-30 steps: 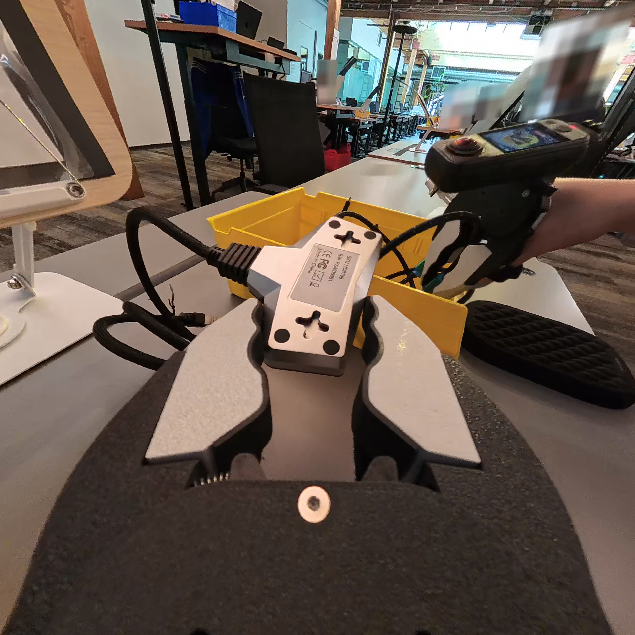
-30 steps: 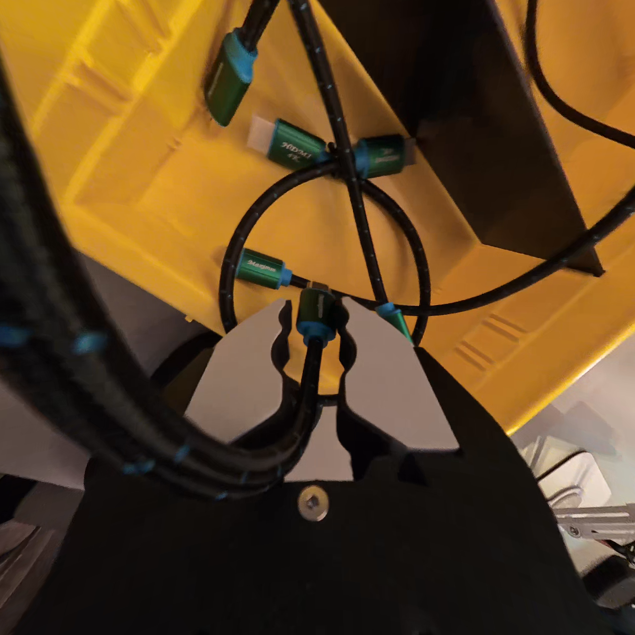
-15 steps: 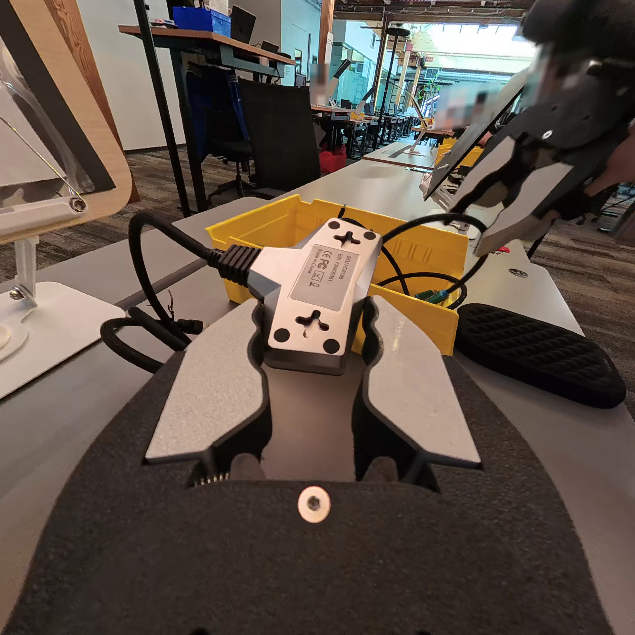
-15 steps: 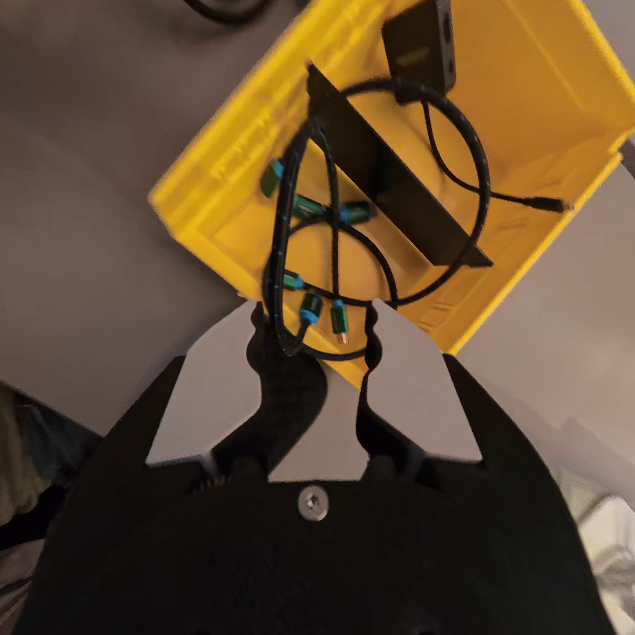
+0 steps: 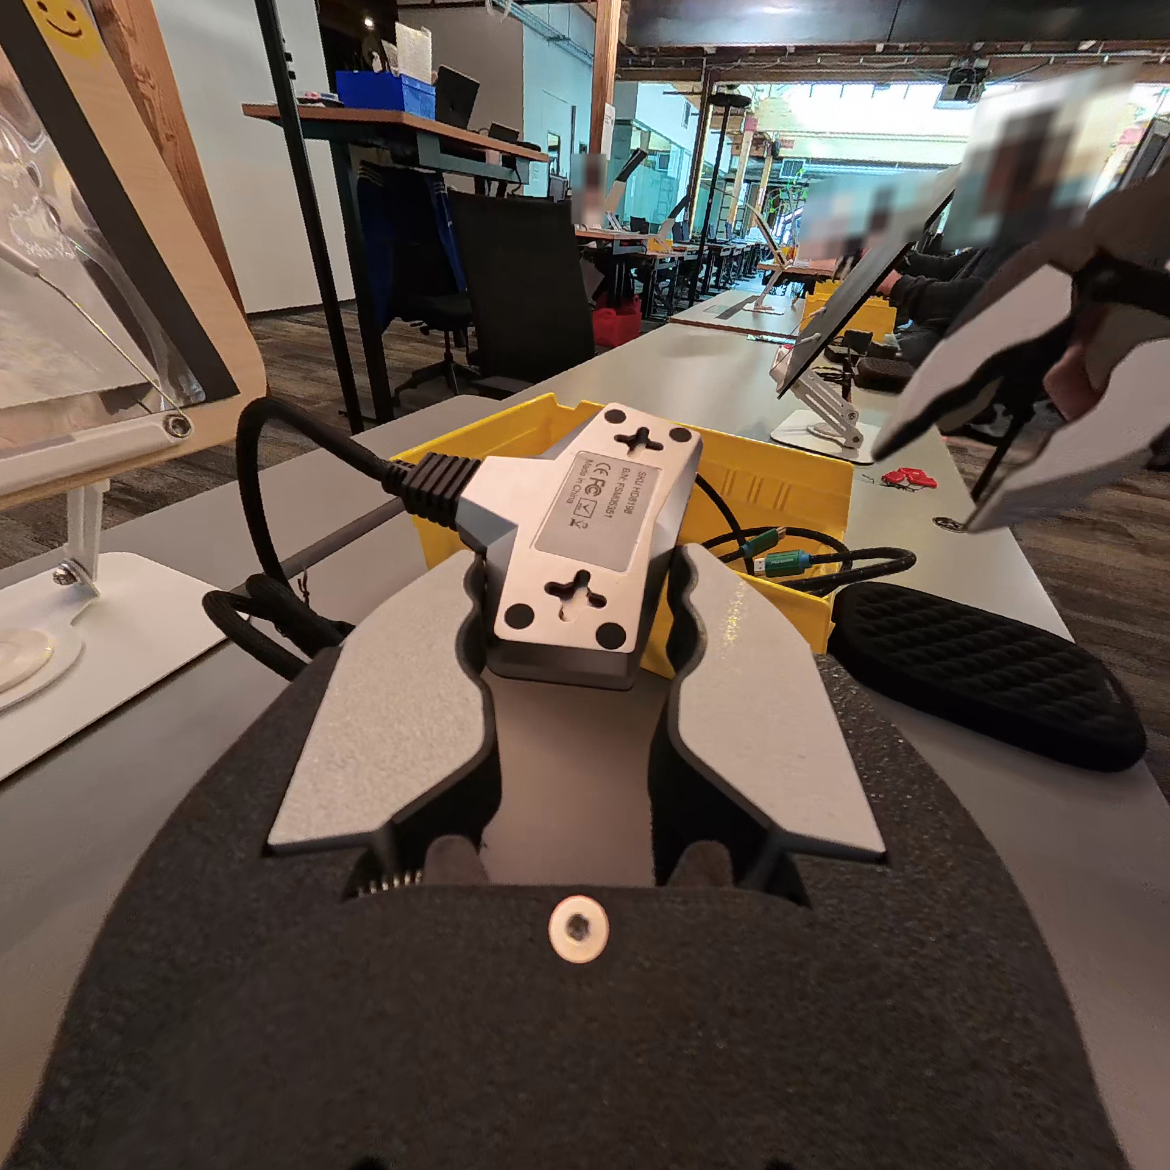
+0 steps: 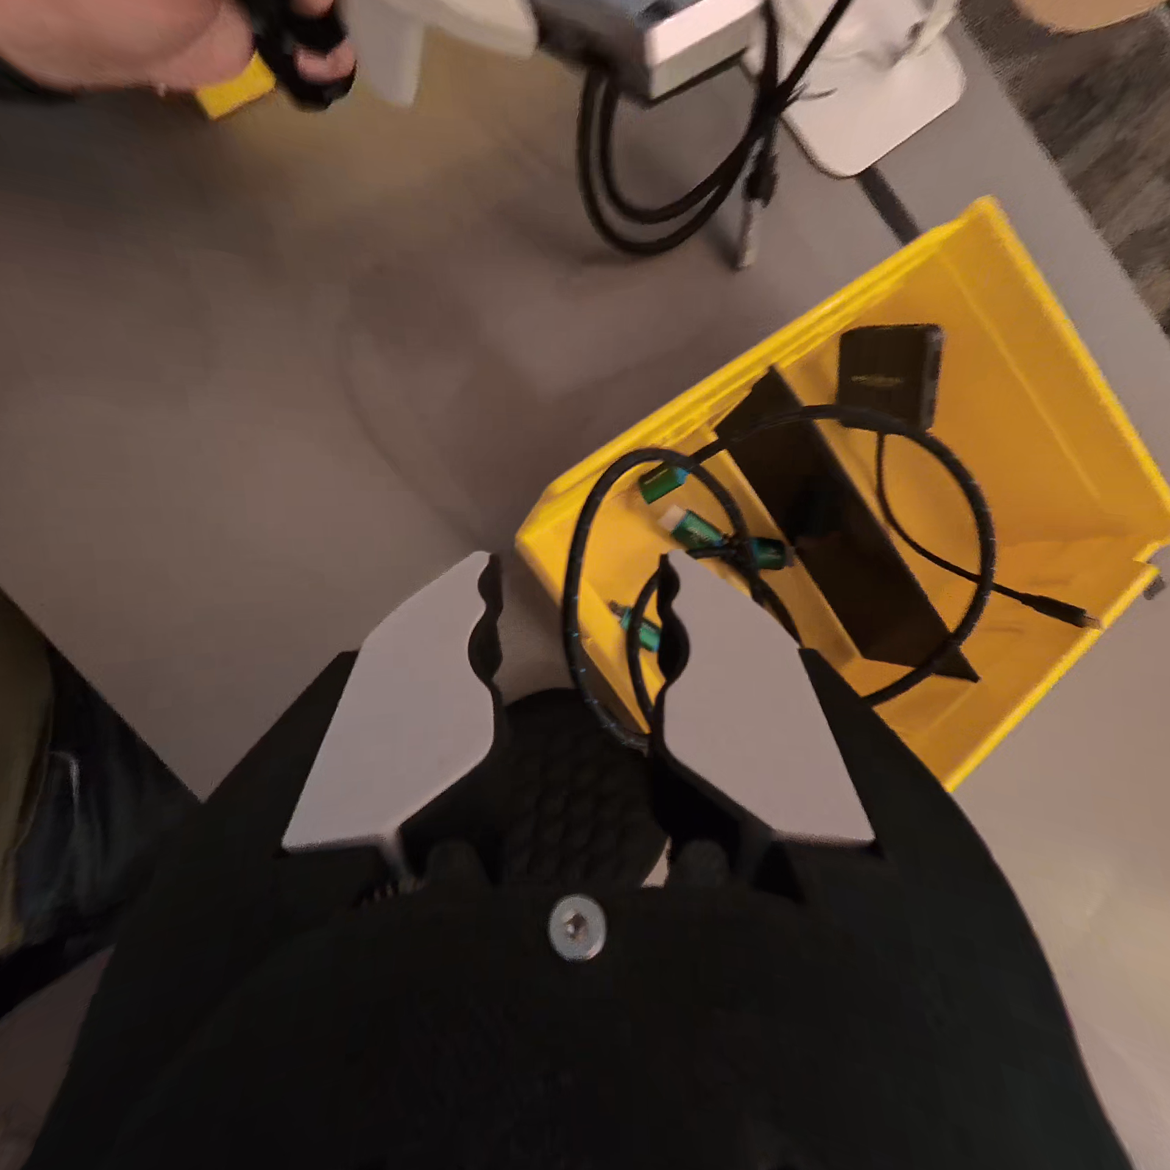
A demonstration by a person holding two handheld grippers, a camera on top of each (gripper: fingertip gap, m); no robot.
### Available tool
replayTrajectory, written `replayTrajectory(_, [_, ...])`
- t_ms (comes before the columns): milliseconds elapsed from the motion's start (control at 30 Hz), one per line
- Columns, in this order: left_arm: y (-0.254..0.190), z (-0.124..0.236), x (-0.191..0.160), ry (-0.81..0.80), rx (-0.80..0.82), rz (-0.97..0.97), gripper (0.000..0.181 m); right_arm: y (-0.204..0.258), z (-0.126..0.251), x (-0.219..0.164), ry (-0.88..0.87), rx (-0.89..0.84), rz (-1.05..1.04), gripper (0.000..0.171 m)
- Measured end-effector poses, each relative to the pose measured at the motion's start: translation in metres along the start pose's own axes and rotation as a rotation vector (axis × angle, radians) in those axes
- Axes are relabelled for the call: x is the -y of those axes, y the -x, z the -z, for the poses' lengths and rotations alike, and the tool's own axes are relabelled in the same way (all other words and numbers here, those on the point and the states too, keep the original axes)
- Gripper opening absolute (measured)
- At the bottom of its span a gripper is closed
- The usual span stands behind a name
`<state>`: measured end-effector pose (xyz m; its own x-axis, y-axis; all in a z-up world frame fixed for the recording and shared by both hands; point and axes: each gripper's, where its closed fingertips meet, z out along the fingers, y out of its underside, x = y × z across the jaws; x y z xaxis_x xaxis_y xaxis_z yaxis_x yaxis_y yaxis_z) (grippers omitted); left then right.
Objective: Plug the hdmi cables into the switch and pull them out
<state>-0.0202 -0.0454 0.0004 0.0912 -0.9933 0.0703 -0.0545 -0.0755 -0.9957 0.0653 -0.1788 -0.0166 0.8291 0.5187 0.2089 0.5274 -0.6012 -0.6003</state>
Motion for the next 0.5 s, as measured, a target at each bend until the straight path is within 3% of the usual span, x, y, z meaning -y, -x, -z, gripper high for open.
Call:
replayTrajectory(100, [-0.002,-0.001,-0.001,0.004,-0.003,-0.008,0.055,-0.003,-0.018,-0.023,0.127,-0.063,0.03,0.034])
replayTrajectory(133, [-0.003,-0.001,-0.001,0.005,-0.004,-0.011,0.055,-0.008,-0.024,-0.031,0.169,-0.091,0.012,0.027])
replayTrajectory(167, [-0.004,-0.001,-0.001,0.007,-0.006,-0.015,0.055,-0.006,-0.03,-0.036,0.181,-0.065,-0.012,0.009])
replayTrajectory(200, [-0.005,-0.001,-0.001,0.009,-0.006,-0.021,0.055,-0.006,-0.035,-0.038,0.176,-0.055,-0.049,0.005])
replayTrajectory(367, [-0.011,-0.003,-0.003,0.022,-0.006,-0.079,0.055,-0.02,-0.055,-0.045,0.148,-0.049,-0.22,0.001])
replayTrajectory(500, [-0.019,-0.004,-0.005,0.038,-0.014,-0.152,0.055,-0.014,-0.055,-0.042,0.138,0.004,-0.106,0.006])
